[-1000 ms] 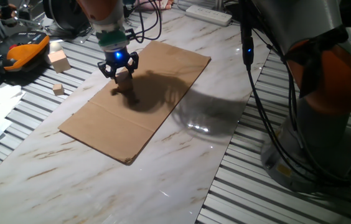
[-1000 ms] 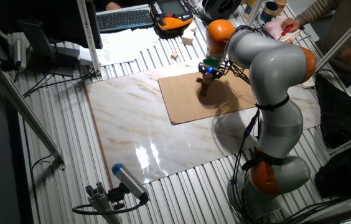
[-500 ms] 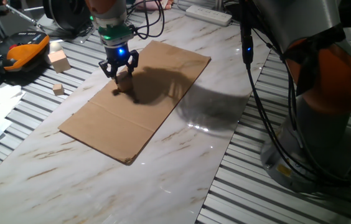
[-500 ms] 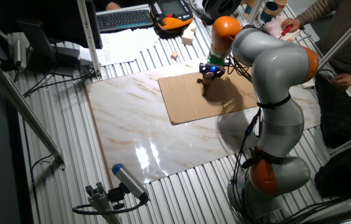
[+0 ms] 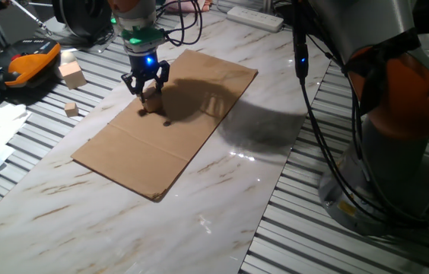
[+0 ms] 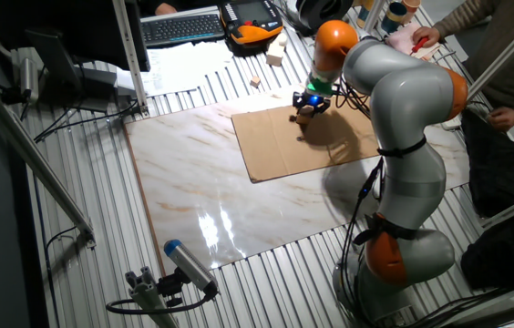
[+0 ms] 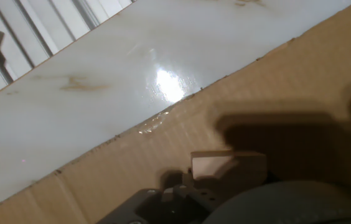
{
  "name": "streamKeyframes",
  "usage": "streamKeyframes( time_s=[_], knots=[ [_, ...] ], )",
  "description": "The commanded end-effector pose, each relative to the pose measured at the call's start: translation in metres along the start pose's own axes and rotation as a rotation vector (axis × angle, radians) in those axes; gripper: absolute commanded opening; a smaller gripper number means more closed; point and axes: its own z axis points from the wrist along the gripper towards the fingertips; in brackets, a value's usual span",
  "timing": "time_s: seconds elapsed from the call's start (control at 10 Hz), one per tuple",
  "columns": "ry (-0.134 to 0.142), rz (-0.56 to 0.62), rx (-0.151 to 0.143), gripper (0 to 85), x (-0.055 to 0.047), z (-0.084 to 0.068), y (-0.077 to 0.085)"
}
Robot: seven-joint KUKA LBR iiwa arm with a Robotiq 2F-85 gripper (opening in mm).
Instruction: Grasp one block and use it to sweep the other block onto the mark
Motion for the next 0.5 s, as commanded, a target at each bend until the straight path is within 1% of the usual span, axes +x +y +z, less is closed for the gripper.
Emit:
streamKeyframes(
  time_s=[0.0, 0.1, 0.2, 0.3, 0.4],
  knots=[
    [-0.004, -0.003, 0.007, 0.0, -0.0001, -0.0001, -0.0001],
    [-0.004, -0.005, 0.007, 0.0, -0.0001, -0.0001, -0.0001],
    [-0.003, -0.006, 0.000, 0.0, -0.0001, -0.0001, -0.0001],
    [-0.028, -0.015, 0.006, 0.0, -0.0001, -0.0001, -0.0001],
    [-0.065, -0.030, 0.040, 0.0, -0.0001, -0.0001, -0.0001]
  ],
)
